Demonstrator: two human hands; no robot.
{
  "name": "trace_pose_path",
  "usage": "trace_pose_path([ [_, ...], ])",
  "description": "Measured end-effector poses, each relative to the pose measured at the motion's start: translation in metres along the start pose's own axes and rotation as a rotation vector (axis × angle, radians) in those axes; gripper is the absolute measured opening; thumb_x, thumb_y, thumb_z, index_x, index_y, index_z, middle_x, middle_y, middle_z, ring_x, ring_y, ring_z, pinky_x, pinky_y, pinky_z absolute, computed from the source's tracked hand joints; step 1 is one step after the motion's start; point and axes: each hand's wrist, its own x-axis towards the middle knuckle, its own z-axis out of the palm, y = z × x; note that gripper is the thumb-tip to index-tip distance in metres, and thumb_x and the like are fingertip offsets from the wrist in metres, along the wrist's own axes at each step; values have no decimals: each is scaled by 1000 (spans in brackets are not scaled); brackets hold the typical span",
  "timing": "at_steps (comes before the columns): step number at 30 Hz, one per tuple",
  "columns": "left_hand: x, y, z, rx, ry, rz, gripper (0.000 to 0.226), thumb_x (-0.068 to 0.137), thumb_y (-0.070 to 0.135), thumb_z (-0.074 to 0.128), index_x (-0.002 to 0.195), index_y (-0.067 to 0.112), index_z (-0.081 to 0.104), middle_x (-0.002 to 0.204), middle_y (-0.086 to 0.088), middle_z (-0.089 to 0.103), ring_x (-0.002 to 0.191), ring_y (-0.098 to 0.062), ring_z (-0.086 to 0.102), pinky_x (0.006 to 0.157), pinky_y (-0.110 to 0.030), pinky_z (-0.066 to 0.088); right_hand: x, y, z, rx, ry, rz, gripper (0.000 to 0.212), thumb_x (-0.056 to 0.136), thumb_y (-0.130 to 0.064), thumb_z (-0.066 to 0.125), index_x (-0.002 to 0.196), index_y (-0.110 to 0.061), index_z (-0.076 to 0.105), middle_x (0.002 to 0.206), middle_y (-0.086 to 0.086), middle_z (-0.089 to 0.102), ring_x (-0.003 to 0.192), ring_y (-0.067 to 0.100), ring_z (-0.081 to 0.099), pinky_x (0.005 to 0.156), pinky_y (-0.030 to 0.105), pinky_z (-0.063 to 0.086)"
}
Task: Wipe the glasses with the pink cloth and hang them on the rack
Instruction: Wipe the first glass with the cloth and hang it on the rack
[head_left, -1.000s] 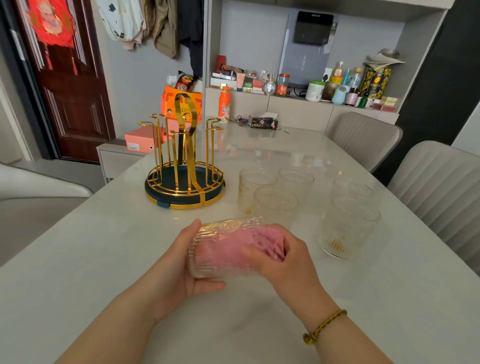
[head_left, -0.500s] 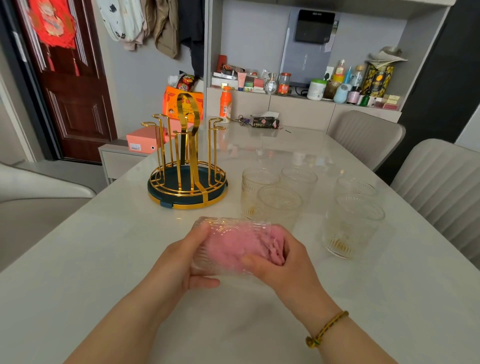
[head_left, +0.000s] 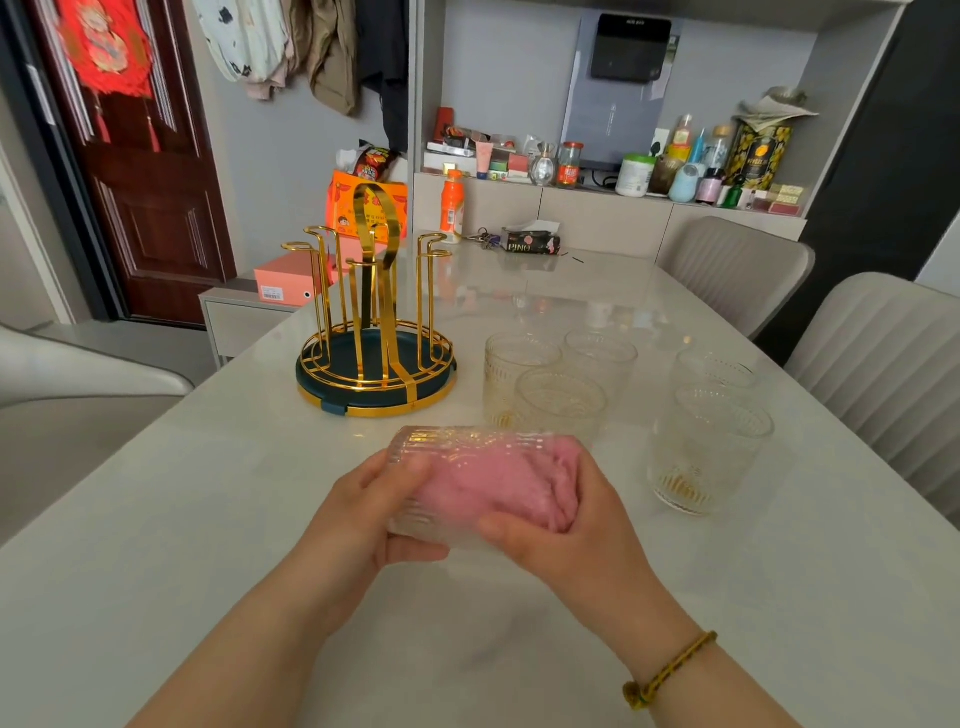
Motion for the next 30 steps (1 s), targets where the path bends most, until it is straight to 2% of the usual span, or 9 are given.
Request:
trace_pose_path([
  [4,1,-2,0,83,42,-90,27,87,47,44,89,26,61,83,0,69,78,-16,66,53,-25,55,1,4,3,-62,48,-24,48,42,-39,72,79,-14,55,69,-9,58,60,-3,53,56,7,43],
  [6,-1,0,0,105,-113,-54,47,66,62,62,103,35,57,99,5,70,93,-13,67,65,-22,55,7,7,-2,78,81,71,41,46,-34,72,81,-16,60,78,-2,67,73,2,63,67,15,51],
  [8,-2,-1,-2,96,-168,6,72,44,54,71,111,47,48,109,9,67,101,-11,64,74,-24,54,11,10,-7,286,26,179,52,53,-36,71,95,-7,60,98,10,70,92,18,67,82,31,55],
  [11,0,-2,0,70,-79,61,76,38,43,69,111,48,49,106,6,67,96,-15,66,73,-27,55,12,10,-10,407,-63,221,54,66,-32,61,108,1,55,103,13,69,93,21,67,76,29,56],
  [14,1,-2,1,16,16,11,52,45,39,68,95,30,63,86,2,69,71,-11,69,50,-26,53,11,13,-6,199,14,156,78,54,-40,67,103,15,41,95,31,58,91,36,62,82,41,51],
  [18,-1,2,4,-35,15,-88,18,79,37,53,82,22,63,63,5,68,58,-10,64,39,-24,51,5,5,-2,-76,91,-34,87,44,-52,60,93,18,45,81,33,47,65,22,46,60,17,41],
  [22,-3,1,4,-6,-54,-113,21,84,41,48,89,25,60,71,8,71,60,-6,67,46,-24,54,6,7,-4,-17,107,-10,75,45,-54,58,77,11,45,72,12,46,65,10,45,58,12,41],
  [26,-3,-1,1,52,-150,-11,74,44,51,76,112,51,46,129,6,54,112,-10,58,78,-30,54,13,13,-10,272,71,190,77,57,-49,71,102,10,50,109,24,63,102,27,62,93,37,48],
  [30,1,-3,2,-20,-41,68,64,39,41,70,102,40,57,106,-1,65,85,-13,69,63,-26,56,13,13,-11,279,-36,165,54,65,-59,63,103,-20,61,110,4,66,102,15,62,96,35,47],
])
